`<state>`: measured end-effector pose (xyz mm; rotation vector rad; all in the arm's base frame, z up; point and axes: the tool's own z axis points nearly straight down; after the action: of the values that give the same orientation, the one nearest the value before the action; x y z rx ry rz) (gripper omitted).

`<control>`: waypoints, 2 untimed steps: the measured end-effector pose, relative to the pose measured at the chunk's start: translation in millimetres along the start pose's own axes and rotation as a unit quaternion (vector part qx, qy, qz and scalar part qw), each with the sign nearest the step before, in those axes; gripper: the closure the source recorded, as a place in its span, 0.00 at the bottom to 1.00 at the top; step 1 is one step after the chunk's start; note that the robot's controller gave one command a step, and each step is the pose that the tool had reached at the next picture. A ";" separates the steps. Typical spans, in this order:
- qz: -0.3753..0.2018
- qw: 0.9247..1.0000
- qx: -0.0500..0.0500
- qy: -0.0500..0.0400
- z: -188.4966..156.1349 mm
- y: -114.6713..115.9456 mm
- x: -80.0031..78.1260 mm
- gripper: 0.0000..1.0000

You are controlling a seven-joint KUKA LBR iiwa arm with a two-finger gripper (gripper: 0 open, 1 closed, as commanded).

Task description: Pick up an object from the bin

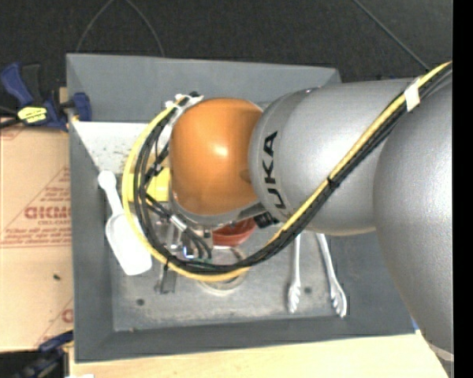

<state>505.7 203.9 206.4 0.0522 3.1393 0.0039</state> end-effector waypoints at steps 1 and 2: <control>0.025 1.000 -0.001 -0.003 -25.4 -14.8 10.0 0.00; 0.037 0.999 -0.002 -0.002 -28.0 -20.8 4.8 0.00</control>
Offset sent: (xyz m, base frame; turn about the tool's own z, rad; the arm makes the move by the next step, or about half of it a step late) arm 0.0051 -0.0375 0.0338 0.2434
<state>500.1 183.3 234.3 0.1678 3.1308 0.0089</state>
